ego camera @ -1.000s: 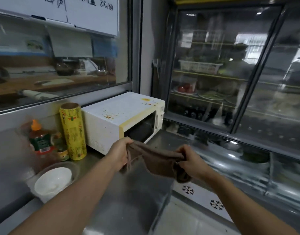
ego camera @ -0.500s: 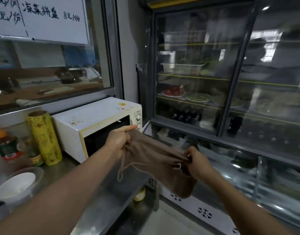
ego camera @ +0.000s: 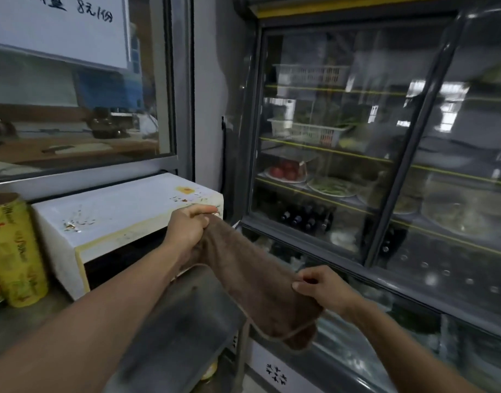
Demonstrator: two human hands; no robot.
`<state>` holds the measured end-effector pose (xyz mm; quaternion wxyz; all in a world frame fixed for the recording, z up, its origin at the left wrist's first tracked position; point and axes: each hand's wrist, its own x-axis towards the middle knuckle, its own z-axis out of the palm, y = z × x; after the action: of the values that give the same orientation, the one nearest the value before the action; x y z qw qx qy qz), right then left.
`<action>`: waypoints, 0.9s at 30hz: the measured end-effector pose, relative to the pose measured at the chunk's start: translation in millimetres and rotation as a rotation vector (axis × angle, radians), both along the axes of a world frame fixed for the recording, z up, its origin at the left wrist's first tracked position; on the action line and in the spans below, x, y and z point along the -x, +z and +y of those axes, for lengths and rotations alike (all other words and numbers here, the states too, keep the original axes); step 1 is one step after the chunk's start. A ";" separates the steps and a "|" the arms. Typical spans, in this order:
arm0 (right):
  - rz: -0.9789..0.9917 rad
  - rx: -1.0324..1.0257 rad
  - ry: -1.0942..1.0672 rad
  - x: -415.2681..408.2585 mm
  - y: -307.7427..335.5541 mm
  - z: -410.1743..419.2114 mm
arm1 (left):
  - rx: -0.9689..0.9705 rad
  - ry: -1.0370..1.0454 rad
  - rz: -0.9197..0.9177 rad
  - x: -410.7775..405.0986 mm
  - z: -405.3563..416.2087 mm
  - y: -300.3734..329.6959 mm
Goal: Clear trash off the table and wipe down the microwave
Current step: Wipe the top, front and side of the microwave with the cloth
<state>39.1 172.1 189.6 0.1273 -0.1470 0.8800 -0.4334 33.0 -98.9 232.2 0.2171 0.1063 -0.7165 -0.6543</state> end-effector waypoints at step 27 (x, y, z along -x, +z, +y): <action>-0.329 0.645 0.493 280.5 85.4 -143.5 | -0.004 0.018 -0.151 179.9 -7.2 25.4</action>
<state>-241.4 28.6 275.0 0.3129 -0.3137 0.6062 -0.6604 -146.9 -106.1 257.6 0.1683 0.1621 -0.7287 -0.6438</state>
